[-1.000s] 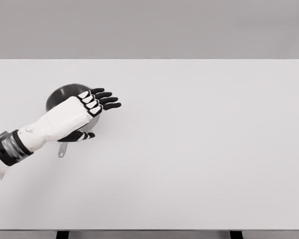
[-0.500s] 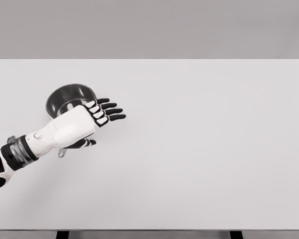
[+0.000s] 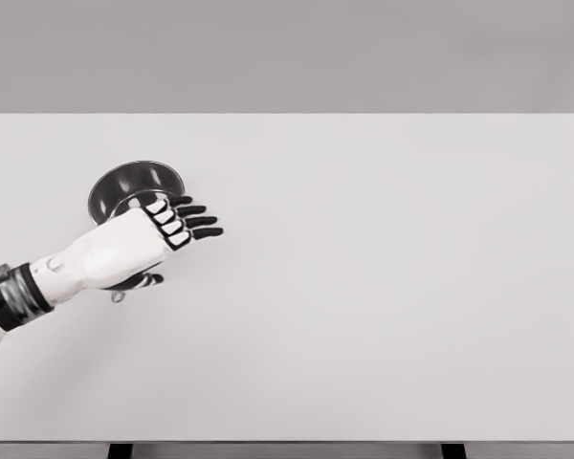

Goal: Rotate pot handle

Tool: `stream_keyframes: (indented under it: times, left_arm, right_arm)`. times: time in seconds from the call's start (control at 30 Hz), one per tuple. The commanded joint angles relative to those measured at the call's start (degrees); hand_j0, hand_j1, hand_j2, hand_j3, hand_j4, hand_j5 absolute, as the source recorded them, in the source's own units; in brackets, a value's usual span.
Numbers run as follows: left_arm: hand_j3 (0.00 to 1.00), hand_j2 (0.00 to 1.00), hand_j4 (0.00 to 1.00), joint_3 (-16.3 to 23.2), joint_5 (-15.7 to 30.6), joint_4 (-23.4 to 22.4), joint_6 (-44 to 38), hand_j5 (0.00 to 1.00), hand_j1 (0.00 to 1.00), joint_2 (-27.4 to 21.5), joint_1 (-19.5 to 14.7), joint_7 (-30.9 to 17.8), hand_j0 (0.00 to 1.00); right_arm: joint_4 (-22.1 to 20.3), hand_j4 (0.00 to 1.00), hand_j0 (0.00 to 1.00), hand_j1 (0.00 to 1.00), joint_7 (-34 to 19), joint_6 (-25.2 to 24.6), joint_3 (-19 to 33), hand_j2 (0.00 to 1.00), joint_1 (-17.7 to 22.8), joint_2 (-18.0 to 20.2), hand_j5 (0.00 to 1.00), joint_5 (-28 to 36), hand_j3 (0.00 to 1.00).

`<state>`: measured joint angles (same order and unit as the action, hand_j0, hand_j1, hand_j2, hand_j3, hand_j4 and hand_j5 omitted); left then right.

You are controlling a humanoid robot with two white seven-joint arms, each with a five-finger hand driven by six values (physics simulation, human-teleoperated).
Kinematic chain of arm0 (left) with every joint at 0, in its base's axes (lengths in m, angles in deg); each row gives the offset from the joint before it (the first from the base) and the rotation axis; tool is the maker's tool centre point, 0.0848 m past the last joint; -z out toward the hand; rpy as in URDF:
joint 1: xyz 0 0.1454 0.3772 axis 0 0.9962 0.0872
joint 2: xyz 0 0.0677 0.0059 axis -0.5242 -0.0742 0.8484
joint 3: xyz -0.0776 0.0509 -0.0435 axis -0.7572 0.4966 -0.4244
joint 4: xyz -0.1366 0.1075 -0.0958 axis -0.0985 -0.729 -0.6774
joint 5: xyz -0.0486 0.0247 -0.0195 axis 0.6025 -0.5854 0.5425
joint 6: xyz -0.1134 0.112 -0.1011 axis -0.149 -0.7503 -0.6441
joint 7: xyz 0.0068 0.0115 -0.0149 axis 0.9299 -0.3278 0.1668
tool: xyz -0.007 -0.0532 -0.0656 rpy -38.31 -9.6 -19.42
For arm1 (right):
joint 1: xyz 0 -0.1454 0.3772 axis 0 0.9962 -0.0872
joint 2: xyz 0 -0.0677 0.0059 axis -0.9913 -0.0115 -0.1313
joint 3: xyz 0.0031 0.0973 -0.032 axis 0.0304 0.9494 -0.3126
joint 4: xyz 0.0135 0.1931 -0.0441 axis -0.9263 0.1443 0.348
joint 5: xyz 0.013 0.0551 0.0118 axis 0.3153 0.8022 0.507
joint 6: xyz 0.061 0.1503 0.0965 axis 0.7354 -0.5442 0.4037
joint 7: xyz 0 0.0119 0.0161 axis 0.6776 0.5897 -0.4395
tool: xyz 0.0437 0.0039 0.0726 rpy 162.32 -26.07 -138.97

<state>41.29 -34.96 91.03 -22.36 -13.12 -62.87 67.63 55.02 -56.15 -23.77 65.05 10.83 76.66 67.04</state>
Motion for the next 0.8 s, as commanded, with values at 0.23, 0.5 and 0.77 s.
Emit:
stream_keyframes:
  times: [0.23,0.5,0.77]
  left_arm:
    - [1.0,1.0,1.0,-2.68,0.4,-0.04,-0.06,1.0,1.0,-2.01,1.49,0.04,1.0]
    - [1.0,1.0,1.0,-5.41,0.49,-0.04,-0.06,1.0,1.0,-2.89,3.6,0.04,1.0]
    - [1.0,1.0,1.0,-6.64,0.49,-0.04,-0.06,1.0,1.0,-3.32,3.69,0.04,1.0]
  right_arm:
    - [0.0,1.0,1.0,1.0,-0.01,0.0,0.0,1.0,0.0,0.0,1.0,-0.01,1.0]
    - [0.0,1.0,1.0,1.0,-0.01,0.08,0.0,1.0,0.0,0.0,1.0,-0.01,1.0]
    - [0.0,1.0,1.0,1.0,-0.01,0.0,0.0,1.0,0.0,0.0,1.0,-0.01,1.0]
